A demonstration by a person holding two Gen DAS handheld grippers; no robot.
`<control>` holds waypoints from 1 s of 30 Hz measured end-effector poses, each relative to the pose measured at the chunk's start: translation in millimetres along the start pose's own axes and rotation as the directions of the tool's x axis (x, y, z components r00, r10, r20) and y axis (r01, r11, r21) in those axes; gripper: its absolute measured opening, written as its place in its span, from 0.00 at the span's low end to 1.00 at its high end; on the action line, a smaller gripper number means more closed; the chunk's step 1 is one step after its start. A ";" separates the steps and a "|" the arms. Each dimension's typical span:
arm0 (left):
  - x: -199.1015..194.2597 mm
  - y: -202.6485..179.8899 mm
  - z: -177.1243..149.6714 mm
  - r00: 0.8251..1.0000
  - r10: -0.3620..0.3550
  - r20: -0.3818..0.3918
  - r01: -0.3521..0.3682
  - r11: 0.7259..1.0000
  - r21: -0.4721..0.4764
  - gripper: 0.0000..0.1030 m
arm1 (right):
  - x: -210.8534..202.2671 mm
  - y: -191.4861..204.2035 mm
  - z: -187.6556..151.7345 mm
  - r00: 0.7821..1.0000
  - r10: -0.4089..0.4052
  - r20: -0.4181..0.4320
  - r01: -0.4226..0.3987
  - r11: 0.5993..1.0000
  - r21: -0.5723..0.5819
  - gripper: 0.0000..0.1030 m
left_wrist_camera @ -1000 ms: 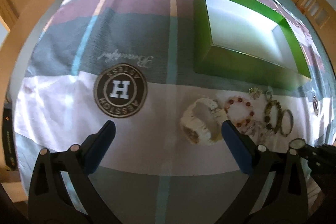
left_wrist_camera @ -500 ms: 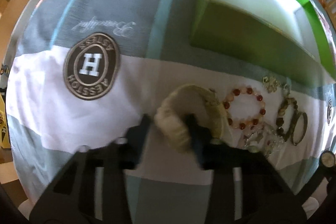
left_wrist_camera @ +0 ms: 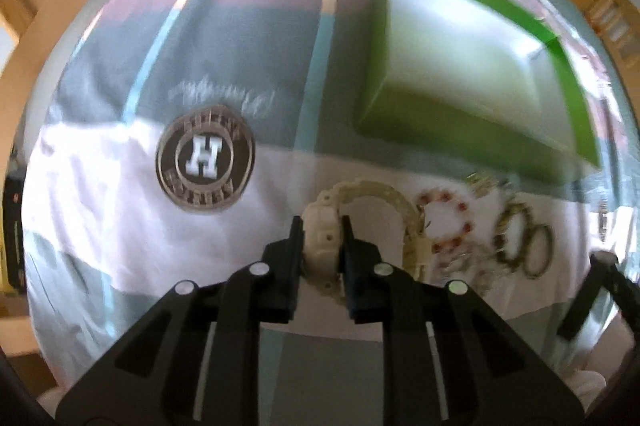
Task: Organize jewelry
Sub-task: 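Carry both pieces into the green box and open both tools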
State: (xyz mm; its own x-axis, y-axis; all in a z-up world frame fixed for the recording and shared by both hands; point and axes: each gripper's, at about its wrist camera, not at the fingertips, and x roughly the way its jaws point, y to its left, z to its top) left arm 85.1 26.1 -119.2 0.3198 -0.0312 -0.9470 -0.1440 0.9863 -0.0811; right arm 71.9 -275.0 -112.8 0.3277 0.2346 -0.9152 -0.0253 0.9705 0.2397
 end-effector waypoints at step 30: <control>81.5 -104.6 117.2 0.997 0.066 0.029 -0.072 0.962 0.262 0.17 | 90.0 -5.6 135.6 0.991 -0.131 -0.009 0.131 0.991 0.017 0.01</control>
State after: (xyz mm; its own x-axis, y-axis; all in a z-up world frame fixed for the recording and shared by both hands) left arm 236.1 -60.7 -151.5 0.3369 0.0390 -0.9407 0.0843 0.9939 0.0714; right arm 229.5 -266.9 -152.6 0.3200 0.1058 -0.9415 0.0339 0.9918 0.1230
